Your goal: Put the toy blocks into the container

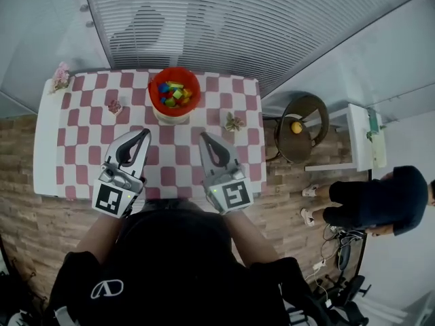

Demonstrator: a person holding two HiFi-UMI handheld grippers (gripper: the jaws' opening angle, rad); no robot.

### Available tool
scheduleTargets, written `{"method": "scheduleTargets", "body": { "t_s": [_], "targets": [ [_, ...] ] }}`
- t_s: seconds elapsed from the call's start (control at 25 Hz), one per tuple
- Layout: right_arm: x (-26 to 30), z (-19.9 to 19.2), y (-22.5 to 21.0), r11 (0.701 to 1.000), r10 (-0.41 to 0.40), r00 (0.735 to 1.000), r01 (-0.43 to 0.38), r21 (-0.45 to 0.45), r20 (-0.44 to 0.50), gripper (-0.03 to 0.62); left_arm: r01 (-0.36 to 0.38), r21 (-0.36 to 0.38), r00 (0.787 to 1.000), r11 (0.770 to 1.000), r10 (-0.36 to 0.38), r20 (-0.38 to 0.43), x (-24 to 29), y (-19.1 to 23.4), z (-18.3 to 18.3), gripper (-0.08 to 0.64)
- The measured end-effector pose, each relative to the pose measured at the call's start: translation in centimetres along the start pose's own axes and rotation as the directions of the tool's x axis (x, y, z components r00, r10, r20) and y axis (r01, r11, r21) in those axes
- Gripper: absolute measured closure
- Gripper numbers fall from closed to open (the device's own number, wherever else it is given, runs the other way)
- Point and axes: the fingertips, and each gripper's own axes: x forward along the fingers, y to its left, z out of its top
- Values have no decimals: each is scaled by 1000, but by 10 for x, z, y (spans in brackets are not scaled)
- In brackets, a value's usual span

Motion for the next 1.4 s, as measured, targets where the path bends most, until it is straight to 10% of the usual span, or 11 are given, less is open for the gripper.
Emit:
{"method": "scheduleTargets", "body": {
  "t_s": [1.4],
  "targets": [
    [0, -5, -4, 999, -51, 999, 51, 0, 18, 589, -5, 6, 1000, 1000, 5, -11, -5, 1, -3, 555]
  ]
}}
